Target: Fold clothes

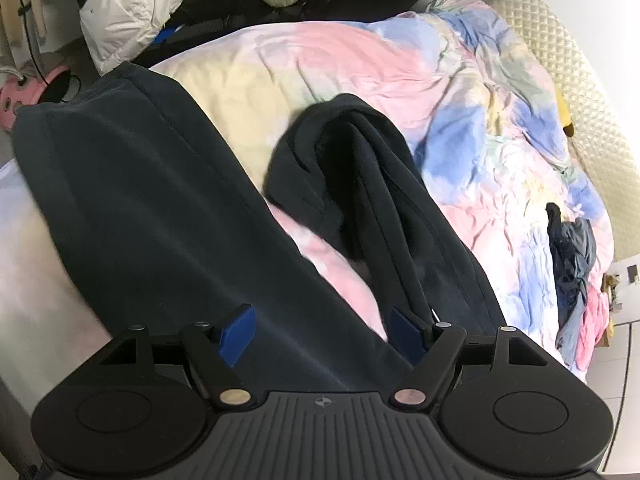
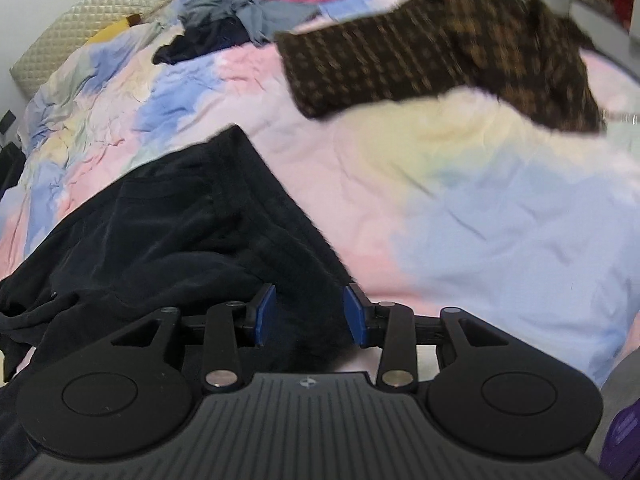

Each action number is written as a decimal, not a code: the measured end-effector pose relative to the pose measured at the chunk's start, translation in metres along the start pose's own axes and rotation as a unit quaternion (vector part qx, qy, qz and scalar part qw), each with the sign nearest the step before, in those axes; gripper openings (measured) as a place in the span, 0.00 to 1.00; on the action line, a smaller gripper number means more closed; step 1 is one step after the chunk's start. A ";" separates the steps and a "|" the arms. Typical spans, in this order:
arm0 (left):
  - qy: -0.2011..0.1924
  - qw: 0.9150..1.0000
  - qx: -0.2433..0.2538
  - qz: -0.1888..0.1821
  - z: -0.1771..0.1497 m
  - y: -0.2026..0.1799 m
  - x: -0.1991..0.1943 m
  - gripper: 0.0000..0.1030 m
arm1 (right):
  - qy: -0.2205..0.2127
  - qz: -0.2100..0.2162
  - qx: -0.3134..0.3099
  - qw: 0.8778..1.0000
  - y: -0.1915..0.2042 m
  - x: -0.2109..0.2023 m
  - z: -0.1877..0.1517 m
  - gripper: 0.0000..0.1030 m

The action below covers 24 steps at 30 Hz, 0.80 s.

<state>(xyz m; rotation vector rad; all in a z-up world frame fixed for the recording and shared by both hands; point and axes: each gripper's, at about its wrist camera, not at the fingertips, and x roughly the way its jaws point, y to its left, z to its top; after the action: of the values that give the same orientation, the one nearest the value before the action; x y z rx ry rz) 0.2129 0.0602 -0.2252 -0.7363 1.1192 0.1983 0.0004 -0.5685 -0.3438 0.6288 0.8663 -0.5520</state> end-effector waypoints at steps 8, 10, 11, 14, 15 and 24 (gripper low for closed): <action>0.074 0.997 0.000 -0.030 0.086 0.040 0.067 0.74 | 0.009 0.020 -0.060 0.998 0.150 -0.007 -0.013 0.40; 0.090 0.995 0.006 -0.035 0.101 0.045 0.086 0.74 | 0.018 0.028 -0.071 0.997 0.191 -0.003 -0.019 0.40; 0.098 0.994 0.009 -0.038 0.108 0.047 0.097 0.75 | 0.022 0.032 -0.076 0.996 0.211 -0.001 -0.022 0.40; 0.113 0.993 0.009 -0.042 0.124 0.054 0.125 0.74 | 0.039 0.048 -0.093 0.994 0.271 0.006 -0.032 0.40; 0.116 0.992 0.008 -0.043 0.129 0.056 0.134 0.74 | 0.045 0.054 -0.099 0.993 0.291 0.009 -0.036 0.40; 0.144 0.986 0.002 -0.078 0.147 0.066 0.191 0.70 | 0.096 0.113 -0.250 0.957 0.437 0.044 -0.068 0.44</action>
<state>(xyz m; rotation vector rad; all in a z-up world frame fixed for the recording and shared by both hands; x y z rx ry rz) 0.3754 0.1617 -0.3862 -0.8639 1.3291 -0.0454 0.2809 -0.2273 -0.2928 0.3106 1.0536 -0.0524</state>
